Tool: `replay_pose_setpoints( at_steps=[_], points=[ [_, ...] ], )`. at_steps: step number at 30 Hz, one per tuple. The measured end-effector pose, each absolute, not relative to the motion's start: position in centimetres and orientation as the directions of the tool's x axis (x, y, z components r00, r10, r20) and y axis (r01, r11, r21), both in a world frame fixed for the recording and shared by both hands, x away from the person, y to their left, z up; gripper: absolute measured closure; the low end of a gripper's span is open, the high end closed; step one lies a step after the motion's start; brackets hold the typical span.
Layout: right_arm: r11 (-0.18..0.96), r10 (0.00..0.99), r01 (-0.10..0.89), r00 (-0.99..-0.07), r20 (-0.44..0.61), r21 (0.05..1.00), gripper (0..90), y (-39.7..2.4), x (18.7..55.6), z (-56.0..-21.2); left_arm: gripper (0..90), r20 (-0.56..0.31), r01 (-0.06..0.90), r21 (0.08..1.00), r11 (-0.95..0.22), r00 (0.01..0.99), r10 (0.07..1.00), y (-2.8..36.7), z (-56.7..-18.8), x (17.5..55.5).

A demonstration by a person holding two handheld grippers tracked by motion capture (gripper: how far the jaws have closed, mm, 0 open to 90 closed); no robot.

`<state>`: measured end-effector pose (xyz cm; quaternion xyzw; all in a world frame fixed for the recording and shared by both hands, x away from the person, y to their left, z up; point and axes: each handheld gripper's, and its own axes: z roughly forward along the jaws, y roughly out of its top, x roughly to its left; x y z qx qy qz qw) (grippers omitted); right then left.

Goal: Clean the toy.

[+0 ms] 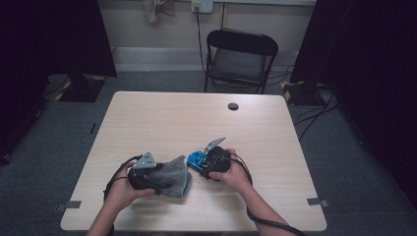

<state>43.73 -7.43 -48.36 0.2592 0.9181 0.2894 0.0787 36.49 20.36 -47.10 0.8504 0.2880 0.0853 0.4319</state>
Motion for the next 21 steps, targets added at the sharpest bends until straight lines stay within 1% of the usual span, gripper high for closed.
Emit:
replay_pose_setpoints(
  at_steps=[16, 18, 19, 21],
  points=[
    [0.694, 0.532, 0.428, -0.846, -0.012, 0.579, 26.3, -7.9, 43.5, -48.3, 18.1, -0.108, 0.417, 0.791, -0.447, 0.815, 0.569, 20.7, -47.0, 36.7],
    [0.677, 0.540, 0.440, -0.842, 0.008, 0.590, 26.3, -8.2, 43.6, -48.2, 18.1, -0.109, 0.421, 0.786, -0.452, 0.815, 0.570, 20.8, -47.1, 36.7],
    [0.672, 0.540, 0.442, -0.841, 0.015, 0.594, 28.2, -8.4, 43.7, -48.1, 18.1, -0.101, 0.416, 0.786, -0.458, 0.817, 0.568, 20.8, -47.0, 36.7],
    [0.672, 0.543, 0.440, -0.840, 0.008, 0.596, 28.6, -8.6, 43.7, -47.8, 18.1, -0.103, 0.419, 0.787, -0.453, 0.814, 0.572, 20.8, -47.0, 36.8]
  ],
)
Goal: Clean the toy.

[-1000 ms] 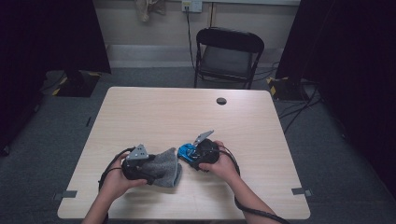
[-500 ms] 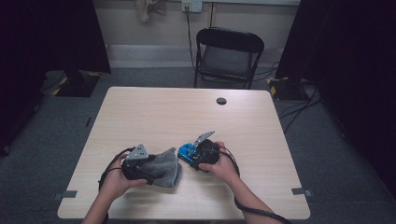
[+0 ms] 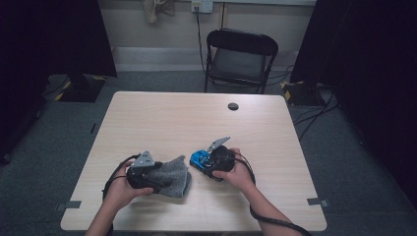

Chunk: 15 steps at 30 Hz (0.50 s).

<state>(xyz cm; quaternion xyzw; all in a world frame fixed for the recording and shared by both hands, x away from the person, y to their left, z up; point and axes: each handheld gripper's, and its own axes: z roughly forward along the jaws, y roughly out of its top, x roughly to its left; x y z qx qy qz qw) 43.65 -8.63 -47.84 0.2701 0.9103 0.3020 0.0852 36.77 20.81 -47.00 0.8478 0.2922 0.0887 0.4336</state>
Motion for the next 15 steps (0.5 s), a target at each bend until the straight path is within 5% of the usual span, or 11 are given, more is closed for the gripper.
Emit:
replay_pose_setpoints(
  at_steps=[15],
  points=[
    [0.681, 0.526, 0.423, -0.850, 0.001, 0.598, 28.0, -9.28, 43.69, -48.13, 18.0, -0.107, 0.418, 0.784, -0.459, 0.820, 0.563, 20.54, -47.09, 36.72]
  ],
)
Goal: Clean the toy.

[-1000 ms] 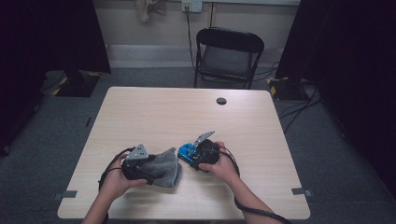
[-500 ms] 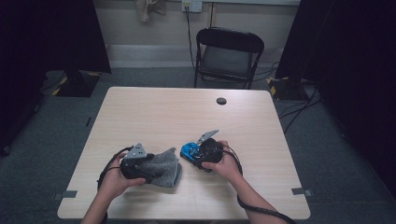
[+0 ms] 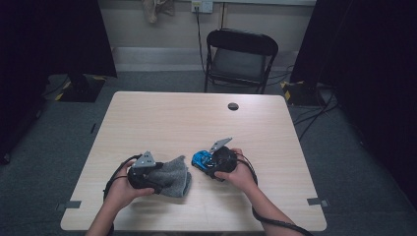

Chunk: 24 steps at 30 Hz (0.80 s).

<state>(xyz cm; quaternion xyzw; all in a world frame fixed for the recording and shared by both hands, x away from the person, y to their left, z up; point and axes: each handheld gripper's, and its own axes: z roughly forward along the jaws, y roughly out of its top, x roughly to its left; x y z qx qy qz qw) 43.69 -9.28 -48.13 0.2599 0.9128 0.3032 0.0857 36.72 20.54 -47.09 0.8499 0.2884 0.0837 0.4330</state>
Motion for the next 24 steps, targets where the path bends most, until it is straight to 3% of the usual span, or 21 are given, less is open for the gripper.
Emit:
replay_pose_setpoints(
  at_steps=[6, 24],
  points=[
    [0.705, 0.506, 0.405, -0.863, -0.012, 0.583, 24.4, -9.25, 43.69, -48.44, 18.0, -0.105, 0.418, 0.782, -0.462, 0.819, 0.564, 20.43, -47.17, 36.73],
    [0.679, 0.543, 0.460, -0.839, 0.030, 0.572, 26.3, -9.34, 43.80, -48.23, 17.1, -0.083, 0.387, 0.784, -0.486, 0.840, 0.536, 20.17, -46.62, 37.28]
  ],
)
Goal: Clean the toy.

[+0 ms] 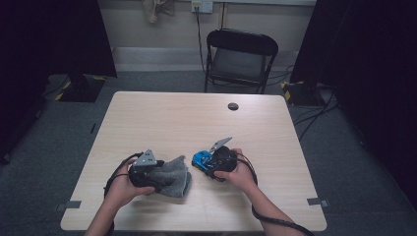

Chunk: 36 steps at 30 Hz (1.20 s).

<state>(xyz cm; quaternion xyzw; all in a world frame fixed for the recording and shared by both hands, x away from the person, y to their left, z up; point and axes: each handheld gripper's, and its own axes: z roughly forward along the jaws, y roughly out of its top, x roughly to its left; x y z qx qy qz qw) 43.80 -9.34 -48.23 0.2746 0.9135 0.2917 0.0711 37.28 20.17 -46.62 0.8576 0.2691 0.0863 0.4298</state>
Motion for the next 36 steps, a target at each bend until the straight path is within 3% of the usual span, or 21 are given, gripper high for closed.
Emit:
replay_pose_setpoints(
  at_steps=[9, 14, 15, 17, 20, 22, 24, 26, 27, 33, 36],
  points=[
    [0.691, 0.525, 0.450, -0.850, 0.035, 0.566, 28.7, -9.8, 43.7, -47.6, 17.2, -0.047, 0.369, 0.704, -0.607, 0.877, 0.478, 18.5, -48.9, 38.1],
    [0.686, 0.524, 0.451, -0.851, 0.042, 0.571, 28.7, -10.1, 43.4, -47.6, 20.0, -0.051, 0.365, 0.714, -0.597, 0.878, 0.476, 18.4, -49.6, 38.1],
    [0.691, 0.521, 0.449, -0.853, 0.041, 0.567, 28.7, -10.1, 43.4, -47.6, 25.4, -0.052, 0.360, 0.721, -0.592, 0.880, 0.472, 18.5, -49.5, 38.0],
    [0.686, 0.520, 0.449, -0.853, 0.046, 0.572, 28.7, -10.2, 43.4, -47.4, 64.1, -0.102, 0.405, 0.714, -0.571, 0.867, 0.488, 18.7, -49.1, 37.9],
    [0.686, 0.518, 0.446, -0.854, 0.045, 0.575, 28.8, -10.3, 43.4, -47.2, 72.0, -0.121, 0.437, 0.701, -0.563, 0.852, 0.510, 18.6, -48.9, 37.9],
    [0.691, 0.512, 0.441, -0.858, 0.044, 0.573, 28.8, -10.3, 43.2, -46.9, 74.4, -0.141, 0.481, 0.690, -0.541, 0.822, 0.551, 18.5, -48.4, 38.1],
    [0.692, 0.499, 0.429, -0.865, 0.045, 0.580, 28.7, -10.3, 43.0, -46.5, 75.0, -0.160, 0.506, 0.749, -0.428, 0.765, 0.624, 19.3, -47.0, 38.9],
    [0.691, 0.495, 0.427, -0.868, 0.048, 0.584, 28.8, -10.3, 42.8, -46.3, 75.1, -0.149, 0.508, 0.765, -0.396, 0.738, 0.658, 19.7, -46.4, 39.3],
    [0.696, 0.484, 0.414, -0.874, 0.043, 0.587, 28.8, -10.2, 42.6, -46.0, 75.1, -0.140, 0.515, 0.791, -0.331, 0.678, 0.722, 20.1, -45.3, 40.1],
    [0.691, 0.467, 0.403, -0.883, 0.054, 0.600, 28.8, -9.9, 42.3, -45.6, 75.0, -0.085, 0.511, 0.802, -0.308, 0.609, 0.789, 19.8, -44.2, 42.0],
    [0.696, 0.449, 0.386, -0.892, 0.053, 0.606, 28.8, -9.4, 42.0, -45.3, 74.9, -0.141, 0.542, 0.799, -0.262, 0.591, 0.795, 19.0, -44.8, 43.0]
  ],
)
